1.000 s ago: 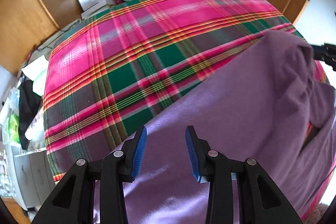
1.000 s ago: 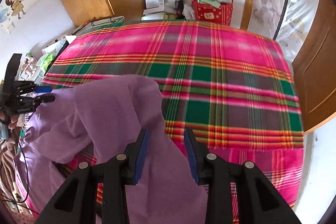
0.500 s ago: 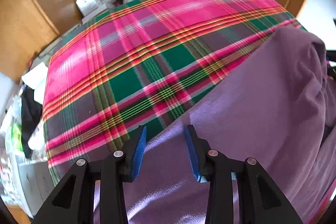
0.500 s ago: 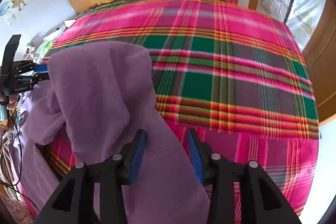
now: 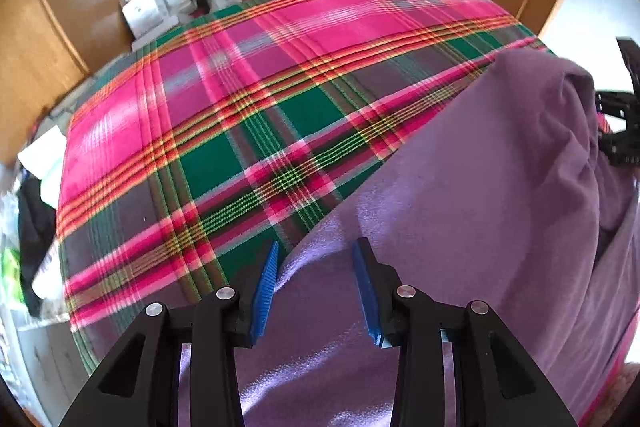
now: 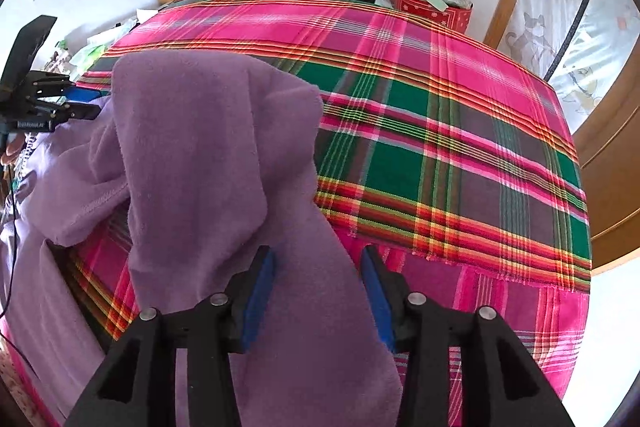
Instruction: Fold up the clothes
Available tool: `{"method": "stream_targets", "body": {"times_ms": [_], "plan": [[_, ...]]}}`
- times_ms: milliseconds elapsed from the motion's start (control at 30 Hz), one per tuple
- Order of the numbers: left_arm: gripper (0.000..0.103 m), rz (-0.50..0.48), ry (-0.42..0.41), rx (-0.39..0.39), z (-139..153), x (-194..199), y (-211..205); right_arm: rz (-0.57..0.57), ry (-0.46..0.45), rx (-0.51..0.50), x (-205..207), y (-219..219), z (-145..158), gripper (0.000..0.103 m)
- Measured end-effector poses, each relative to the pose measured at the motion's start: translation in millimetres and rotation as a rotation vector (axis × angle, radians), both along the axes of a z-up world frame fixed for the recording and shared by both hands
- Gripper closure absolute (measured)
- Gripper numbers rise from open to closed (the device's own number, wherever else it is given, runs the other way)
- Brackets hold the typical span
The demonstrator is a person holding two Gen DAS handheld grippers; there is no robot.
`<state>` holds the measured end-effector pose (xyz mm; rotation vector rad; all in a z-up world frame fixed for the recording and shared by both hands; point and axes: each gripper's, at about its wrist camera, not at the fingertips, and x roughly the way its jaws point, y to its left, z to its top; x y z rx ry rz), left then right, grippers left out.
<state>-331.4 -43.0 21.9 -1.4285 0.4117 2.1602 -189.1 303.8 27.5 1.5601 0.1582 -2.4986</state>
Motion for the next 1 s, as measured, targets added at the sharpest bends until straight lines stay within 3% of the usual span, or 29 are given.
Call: {"method": "stream_targets", "body": {"times_ms": [100, 233, 333, 567, 1000], "plan": [[0.068, 0.002, 0.007, -0.009, -0.3, 5.6, 3.6, 0.028, -0.002, 0.007, 0.4, -6.3, -0.5, 0.077], [0.090, -0.016, 0.018, -0.020, 0.3, 9.3, 9.2, 0.061, -0.005, 0.011, -1.7, -16.7, -1.1, 0.094], [0.097, -0.015, 0.040, -0.046, 1.1, 10.8, 13.3, 0.071, -0.003, 0.019, -1.3, -19.9, -1.3, 0.096], [0.099, 0.053, 0.052, -0.009, 6.1, 7.1, 3.4, 0.062, 0.036, 0.076, -0.1, -18.6, 4.1, 0.097], [0.099, 0.106, 0.067, 0.023, 12.6, 4.3, -3.2, -0.163, 0.101, 0.179, -19.2, 32.7, 16.3, 0.097]]}}
